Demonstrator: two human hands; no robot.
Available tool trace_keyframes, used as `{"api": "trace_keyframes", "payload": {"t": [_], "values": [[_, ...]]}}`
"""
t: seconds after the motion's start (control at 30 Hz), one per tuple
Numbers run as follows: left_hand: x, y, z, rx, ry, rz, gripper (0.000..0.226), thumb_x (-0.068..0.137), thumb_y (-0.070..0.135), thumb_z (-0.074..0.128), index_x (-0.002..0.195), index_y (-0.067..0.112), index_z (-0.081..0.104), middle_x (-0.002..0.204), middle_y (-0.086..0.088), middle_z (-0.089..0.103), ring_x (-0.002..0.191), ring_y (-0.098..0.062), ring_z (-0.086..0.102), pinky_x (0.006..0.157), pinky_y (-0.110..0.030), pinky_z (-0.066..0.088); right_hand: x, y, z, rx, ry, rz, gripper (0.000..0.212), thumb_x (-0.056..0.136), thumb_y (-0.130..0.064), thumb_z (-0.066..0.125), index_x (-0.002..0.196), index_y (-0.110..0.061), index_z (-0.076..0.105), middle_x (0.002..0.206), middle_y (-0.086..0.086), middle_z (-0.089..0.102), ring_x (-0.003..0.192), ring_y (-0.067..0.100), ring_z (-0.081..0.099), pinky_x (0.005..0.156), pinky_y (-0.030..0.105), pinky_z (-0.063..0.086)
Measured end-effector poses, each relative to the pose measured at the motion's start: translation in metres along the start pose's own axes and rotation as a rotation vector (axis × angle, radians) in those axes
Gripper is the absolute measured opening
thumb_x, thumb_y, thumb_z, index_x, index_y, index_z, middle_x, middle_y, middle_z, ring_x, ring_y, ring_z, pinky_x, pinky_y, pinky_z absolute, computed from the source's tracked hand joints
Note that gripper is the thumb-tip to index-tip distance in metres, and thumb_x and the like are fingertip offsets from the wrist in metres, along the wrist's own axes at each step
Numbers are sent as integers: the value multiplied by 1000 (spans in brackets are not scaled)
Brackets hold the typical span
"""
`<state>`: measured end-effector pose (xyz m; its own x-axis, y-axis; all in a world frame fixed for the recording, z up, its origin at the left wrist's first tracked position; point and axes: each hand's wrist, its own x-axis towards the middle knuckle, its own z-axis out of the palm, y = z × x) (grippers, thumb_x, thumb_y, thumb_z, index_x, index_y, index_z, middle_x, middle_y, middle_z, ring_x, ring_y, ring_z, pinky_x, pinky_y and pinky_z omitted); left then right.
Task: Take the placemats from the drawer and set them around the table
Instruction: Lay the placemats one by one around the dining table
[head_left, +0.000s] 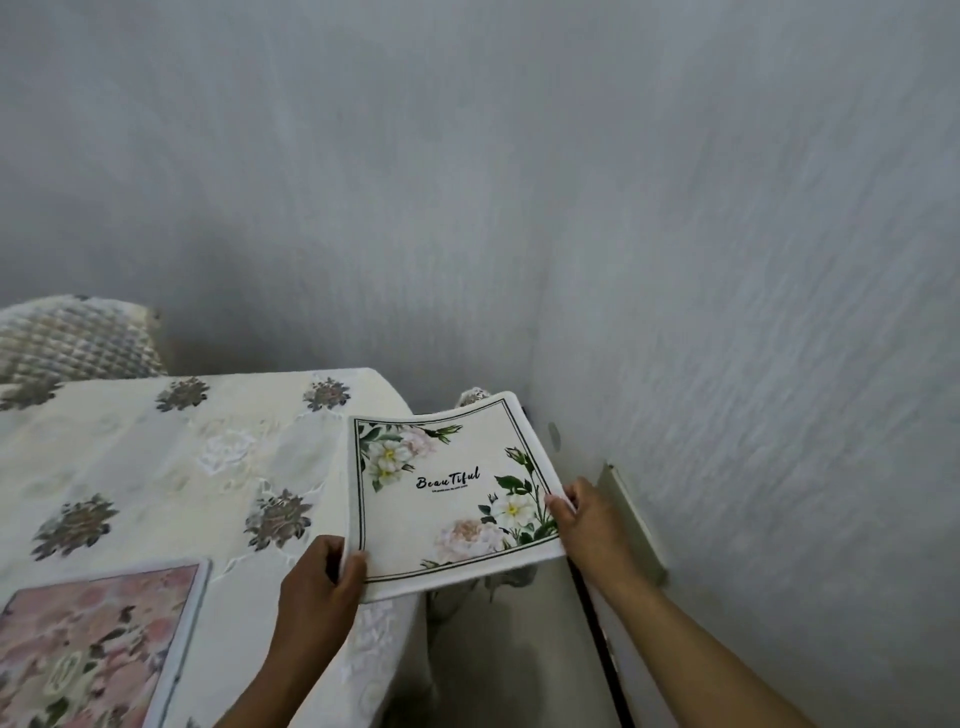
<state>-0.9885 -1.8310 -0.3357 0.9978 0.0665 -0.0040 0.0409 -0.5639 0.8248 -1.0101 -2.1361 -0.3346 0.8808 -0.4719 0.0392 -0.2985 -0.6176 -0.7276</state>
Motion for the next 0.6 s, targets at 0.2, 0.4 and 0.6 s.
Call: {"api": "trace_keyframes", "payload": {"t": [0.2, 0.4, 0.6], "values": [[54, 1, 24, -5, 153, -133, 15, 89, 23, 63, 77, 23, 55, 68, 0, 60, 65, -13, 55, 58, -30, 39, 119, -16, 43, -20, -130, -172, 28, 91, -28, 62, 70, -18, 46, 64, 0, 54, 62, 22, 52, 54, 30, 38], [79, -7, 59, 12, 403, -339, 15, 90, 27, 63, 77, 24, 55, 69, 1, 61, 65, -15, 57, 59, -33, 44, 234, -45, 115, -26, -415, -436, 29, 92, -23, 63, 70, -19, 43, 62, -7, 47, 57, 13, 44, 50, 26, 27], [63, 6, 108, 2, 622, -546, 17, 91, 27, 61, 77, 22, 52, 68, -2, 58, 63, -15, 54, 56, -31, 41, 291, -76, 178, -123, -701, -669, 23, 92, -26, 61, 78, -12, 51, 72, 5, 58, 68, 25, 53, 57, 32, 33]]}}
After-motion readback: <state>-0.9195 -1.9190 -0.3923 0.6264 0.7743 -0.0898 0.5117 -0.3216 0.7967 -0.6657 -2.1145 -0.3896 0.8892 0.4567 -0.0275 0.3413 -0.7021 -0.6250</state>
